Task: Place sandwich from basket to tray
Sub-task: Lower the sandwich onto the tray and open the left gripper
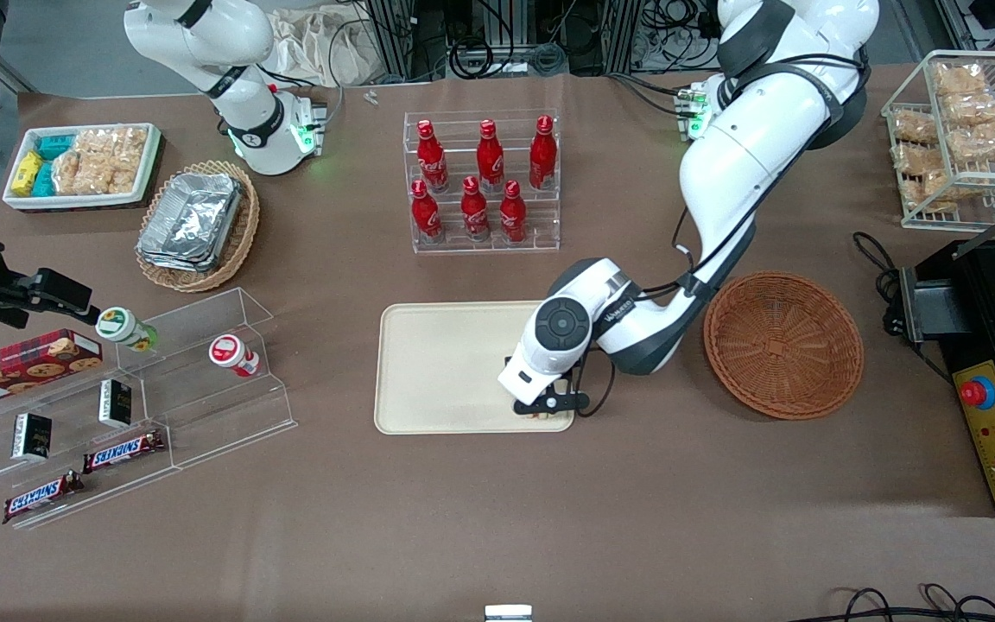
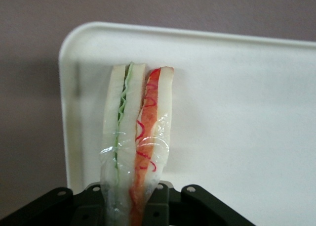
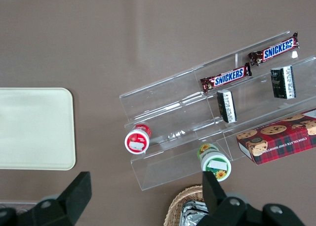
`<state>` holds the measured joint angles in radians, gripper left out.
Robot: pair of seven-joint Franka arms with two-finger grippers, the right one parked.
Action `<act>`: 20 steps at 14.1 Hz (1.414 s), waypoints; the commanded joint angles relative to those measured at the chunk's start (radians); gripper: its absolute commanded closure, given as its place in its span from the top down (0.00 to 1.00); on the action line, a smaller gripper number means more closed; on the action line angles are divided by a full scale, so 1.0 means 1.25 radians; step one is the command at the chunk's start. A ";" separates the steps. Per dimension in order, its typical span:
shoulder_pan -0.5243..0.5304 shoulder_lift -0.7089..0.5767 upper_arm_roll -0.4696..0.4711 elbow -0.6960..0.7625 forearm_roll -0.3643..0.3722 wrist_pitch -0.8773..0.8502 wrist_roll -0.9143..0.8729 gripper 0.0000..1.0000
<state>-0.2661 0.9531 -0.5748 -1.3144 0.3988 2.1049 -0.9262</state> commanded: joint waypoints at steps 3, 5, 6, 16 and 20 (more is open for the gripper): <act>-0.017 0.018 0.005 0.017 0.014 -0.005 -0.019 1.00; -0.007 0.002 0.003 0.019 0.014 -0.014 -0.019 1.00; -0.006 -0.020 0.005 0.019 0.012 -0.016 -0.021 1.00; -0.003 -0.339 0.185 -0.062 -0.139 -0.129 0.012 1.00; -0.004 -0.547 0.305 -0.231 -0.275 -0.132 0.125 1.00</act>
<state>-0.2679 0.4431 -0.2528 -1.4285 0.1130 1.9288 -0.8057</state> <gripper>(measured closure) 0.000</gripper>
